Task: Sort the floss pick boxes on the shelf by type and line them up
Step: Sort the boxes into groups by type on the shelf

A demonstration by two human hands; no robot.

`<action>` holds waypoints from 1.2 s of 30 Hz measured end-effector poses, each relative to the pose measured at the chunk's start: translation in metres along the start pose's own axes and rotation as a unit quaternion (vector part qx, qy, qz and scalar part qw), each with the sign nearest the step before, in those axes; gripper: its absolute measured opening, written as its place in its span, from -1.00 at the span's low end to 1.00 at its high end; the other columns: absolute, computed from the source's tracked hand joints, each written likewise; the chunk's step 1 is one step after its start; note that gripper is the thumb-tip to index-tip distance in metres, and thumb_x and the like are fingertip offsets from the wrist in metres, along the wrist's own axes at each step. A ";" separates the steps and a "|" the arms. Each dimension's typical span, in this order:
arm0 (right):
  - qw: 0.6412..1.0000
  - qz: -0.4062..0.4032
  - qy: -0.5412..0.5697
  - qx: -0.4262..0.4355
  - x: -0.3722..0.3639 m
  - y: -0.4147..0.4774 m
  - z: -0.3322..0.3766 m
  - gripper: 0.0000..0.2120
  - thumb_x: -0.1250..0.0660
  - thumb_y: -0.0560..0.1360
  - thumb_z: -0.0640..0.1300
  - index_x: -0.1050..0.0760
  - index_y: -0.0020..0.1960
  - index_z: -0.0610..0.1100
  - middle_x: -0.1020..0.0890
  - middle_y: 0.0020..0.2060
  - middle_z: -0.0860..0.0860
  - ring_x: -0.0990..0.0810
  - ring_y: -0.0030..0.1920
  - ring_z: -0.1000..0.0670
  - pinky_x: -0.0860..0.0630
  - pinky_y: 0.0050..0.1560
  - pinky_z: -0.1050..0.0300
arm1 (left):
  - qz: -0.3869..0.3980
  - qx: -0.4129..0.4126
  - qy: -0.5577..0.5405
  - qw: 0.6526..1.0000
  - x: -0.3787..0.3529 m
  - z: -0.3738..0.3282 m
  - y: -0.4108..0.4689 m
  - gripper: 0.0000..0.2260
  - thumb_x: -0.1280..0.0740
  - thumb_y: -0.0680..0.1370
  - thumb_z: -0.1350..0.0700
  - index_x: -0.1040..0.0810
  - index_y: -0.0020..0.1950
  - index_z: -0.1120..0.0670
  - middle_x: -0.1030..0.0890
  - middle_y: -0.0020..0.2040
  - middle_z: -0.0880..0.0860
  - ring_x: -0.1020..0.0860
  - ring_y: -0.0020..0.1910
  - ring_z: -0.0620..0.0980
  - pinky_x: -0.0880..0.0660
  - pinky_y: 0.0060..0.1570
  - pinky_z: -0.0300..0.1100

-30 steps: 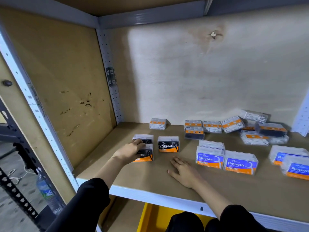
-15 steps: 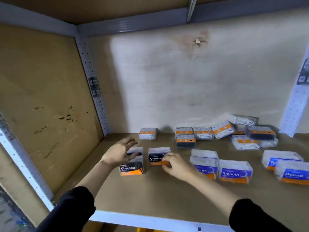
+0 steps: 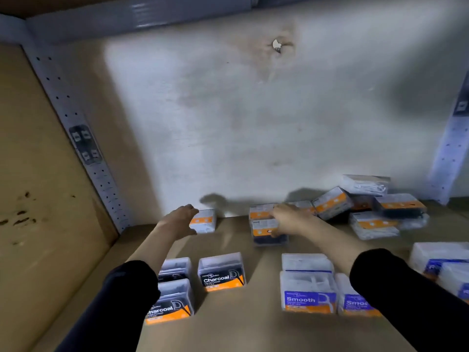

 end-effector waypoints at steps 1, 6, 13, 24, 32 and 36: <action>1.000 0.011 0.004 0.004 -0.006 0.004 -0.004 -0.52 -0.42 0.38 -0.06 -0.40 0.25 -0.15 -0.53 0.17 -0.12 -0.52 0.13 -0.12 -0.43 0.01 0.08 | 0.015 0.005 0.007 1.000 -0.008 0.002 0.010 -0.42 -0.36 0.50 0.07 -0.22 0.46 0.09 -0.30 0.43 0.04 -0.33 0.39 0.04 -0.36 0.33 -0.08; 0.997 0.042 -0.030 0.052 -0.025 0.016 -0.012 -0.39 -0.43 0.37 0.01 -0.28 0.31 -0.15 -0.38 0.28 -0.09 -0.41 0.25 -0.10 -0.39 0.20 0.02 | 0.047 0.014 0.035 0.998 -0.039 0.007 0.041 -0.40 -0.43 0.43 0.07 -0.29 0.41 0.15 -0.33 0.40 0.10 -0.38 0.36 0.09 -0.38 0.30 -0.06; 0.994 0.021 -0.052 0.097 -0.026 0.022 -0.011 -0.40 -0.45 0.35 -0.02 -0.30 0.29 -0.17 -0.37 0.25 -0.09 -0.38 0.24 -0.09 -0.37 0.15 0.07 | 0.013 -0.006 0.031 0.999 -0.038 0.008 0.054 -0.53 -0.35 0.50 0.14 -0.32 0.37 0.17 -0.36 0.36 0.15 -0.42 0.32 0.11 -0.39 0.24 -0.12; 0.982 0.132 0.116 0.076 -0.008 0.027 -0.023 -0.70 -0.29 0.51 -0.13 -0.54 0.21 -0.20 -0.60 0.00 -0.05 -0.48 0.00 0.02 -0.34 -0.03 0.17 | 0.083 -0.002 -0.118 0.989 -0.016 0.021 0.044 -0.65 -0.31 0.54 0.12 -0.46 0.32 0.13 -0.54 0.28 0.11 -0.47 0.27 0.07 -0.33 0.16 -0.20; 0.982 0.092 0.163 0.033 -0.003 0.028 -0.026 -0.59 -0.31 0.49 0.00 -0.51 0.23 -0.22 -0.58 0.20 -0.10 -0.52 0.21 -0.10 -0.40 0.24 0.04 | 0.064 0.048 -0.179 0.981 -0.019 0.030 0.040 -0.67 -0.10 0.63 0.11 -0.40 0.37 0.17 -0.48 0.35 0.15 -0.47 0.27 0.11 -0.37 0.23 -0.13; 0.991 0.095 0.087 0.031 -0.009 0.025 -0.013 -0.47 -0.45 0.37 0.00 -0.43 0.26 -0.19 -0.54 0.13 -0.08 -0.51 0.14 -0.08 -0.41 -0.01 0.14 | 0.042 0.040 -0.166 0.984 -0.021 0.025 0.034 -0.62 -0.31 0.53 0.01 -0.44 0.29 0.15 -0.53 0.24 0.16 -0.48 0.18 0.11 -0.38 0.01 -0.16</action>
Point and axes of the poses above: each hand's wrist, its own y-axis towards the middle knuckle, its own x-axis out of the back of the hand, z = x × y, the point moved 8 cm from there along y, towards the middle knuckle
